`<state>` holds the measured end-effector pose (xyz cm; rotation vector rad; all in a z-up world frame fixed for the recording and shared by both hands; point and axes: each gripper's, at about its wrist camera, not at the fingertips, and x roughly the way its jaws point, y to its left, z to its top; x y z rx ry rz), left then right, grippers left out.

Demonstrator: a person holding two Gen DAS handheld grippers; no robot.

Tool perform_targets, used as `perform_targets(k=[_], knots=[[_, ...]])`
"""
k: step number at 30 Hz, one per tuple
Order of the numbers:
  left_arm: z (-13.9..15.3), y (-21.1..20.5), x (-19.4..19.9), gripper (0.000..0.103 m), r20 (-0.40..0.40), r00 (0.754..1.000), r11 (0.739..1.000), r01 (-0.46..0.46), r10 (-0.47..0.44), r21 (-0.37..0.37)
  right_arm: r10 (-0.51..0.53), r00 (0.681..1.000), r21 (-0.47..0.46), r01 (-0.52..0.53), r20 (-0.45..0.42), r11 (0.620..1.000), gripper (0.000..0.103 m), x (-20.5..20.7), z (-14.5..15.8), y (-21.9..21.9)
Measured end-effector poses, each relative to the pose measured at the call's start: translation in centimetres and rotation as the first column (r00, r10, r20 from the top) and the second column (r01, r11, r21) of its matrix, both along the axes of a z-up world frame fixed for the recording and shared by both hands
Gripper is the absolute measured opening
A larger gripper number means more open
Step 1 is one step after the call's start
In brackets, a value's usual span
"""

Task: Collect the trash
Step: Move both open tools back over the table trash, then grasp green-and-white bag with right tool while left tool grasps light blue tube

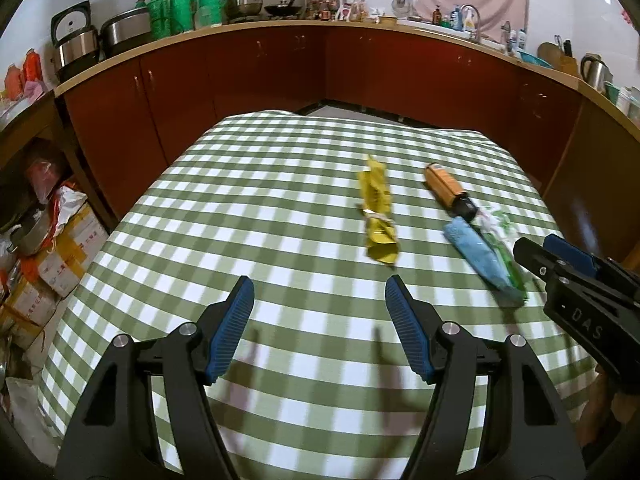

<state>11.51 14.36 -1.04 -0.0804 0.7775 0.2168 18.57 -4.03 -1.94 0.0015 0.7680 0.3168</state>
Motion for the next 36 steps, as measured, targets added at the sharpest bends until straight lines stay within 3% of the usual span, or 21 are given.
perform_targets(k=[13,15,17,20,36], knots=[[-0.4,1.2,0.8,0.068,-0.014,1.000,0.999,-0.005,0.005,-0.034,-0.002,0.996,-0.023,0.000,-0.088,1.000,0.042,2.0,-1.4,1.0],[-0.5,0.9,1.0,0.068,-0.016,1.000,0.999,-0.001,0.000,-0.037,0.004,0.995,-0.027,-0.006,-0.101,1.000,0.040,2.1,-1.6,1.0],[-0.6,0.4,1.2,0.068,-0.017,1.000,0.999,0.006,-0.007,-0.037,0.014,0.993,-0.022,-0.017,-0.115,1.000,0.031,2.2,-1.7,1.2],[-0.5,-0.3,1.5,0.068,-0.015,1.000,0.999,0.016,-0.017,-0.037,0.007,0.994,-0.021,-0.009,-0.110,1.000,0.031,2.2,-1.7,1.0],[0.1,-6.0,3.3,0.068,-0.008,0.994,0.994,0.105,-0.105,-0.026,-0.075,0.991,-0.010,0.074,-0.108,0.997,0.031,1.0,-1.8,-4.7]])
